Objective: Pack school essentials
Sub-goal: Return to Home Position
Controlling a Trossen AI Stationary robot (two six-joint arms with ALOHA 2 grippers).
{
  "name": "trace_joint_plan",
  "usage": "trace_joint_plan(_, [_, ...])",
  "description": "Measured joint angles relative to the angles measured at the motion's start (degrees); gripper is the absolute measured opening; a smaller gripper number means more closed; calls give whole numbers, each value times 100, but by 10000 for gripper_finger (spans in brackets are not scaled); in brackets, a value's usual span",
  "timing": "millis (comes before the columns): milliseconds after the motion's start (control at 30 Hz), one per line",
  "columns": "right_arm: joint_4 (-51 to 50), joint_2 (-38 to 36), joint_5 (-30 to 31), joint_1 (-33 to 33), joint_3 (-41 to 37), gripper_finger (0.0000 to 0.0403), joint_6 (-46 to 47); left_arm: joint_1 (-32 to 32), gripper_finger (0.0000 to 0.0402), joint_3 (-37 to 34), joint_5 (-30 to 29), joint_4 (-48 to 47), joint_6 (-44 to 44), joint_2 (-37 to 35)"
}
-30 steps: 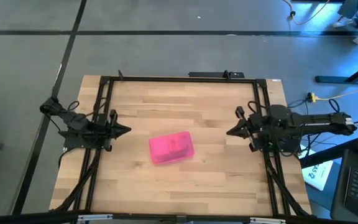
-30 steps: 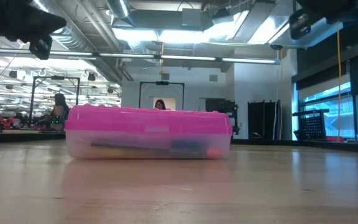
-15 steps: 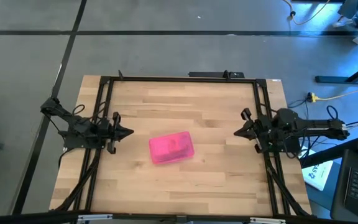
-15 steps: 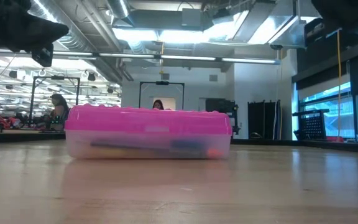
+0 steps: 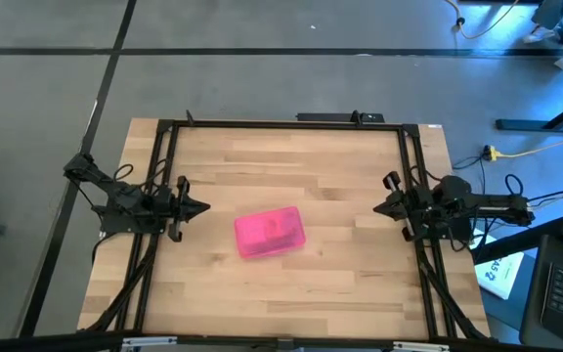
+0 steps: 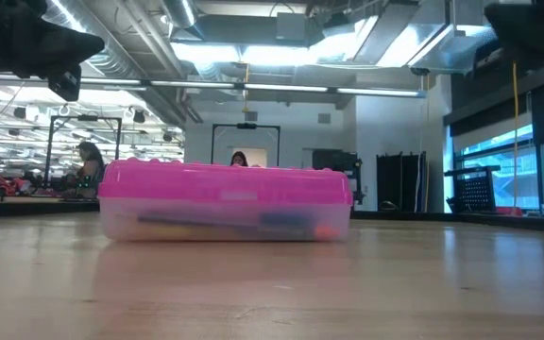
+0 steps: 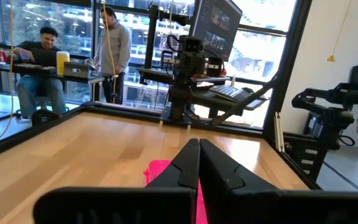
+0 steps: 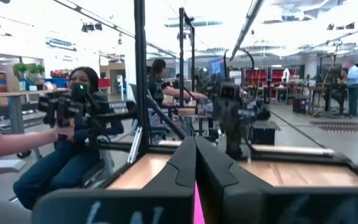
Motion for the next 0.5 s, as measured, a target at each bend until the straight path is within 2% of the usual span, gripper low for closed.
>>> trace_joint_plan(167, [295,13,94,0,-368,7,-7,0,2,0,1,-7,-2,0])
trace_joint_plan(333, [123,32,162,-2,-398,11,-77,4,4,0,-13,-72,35,0])
trace_joint_plan(500, [84,32,183,-2,-398,13,-797,4,2,0,-79,-146,396,0])
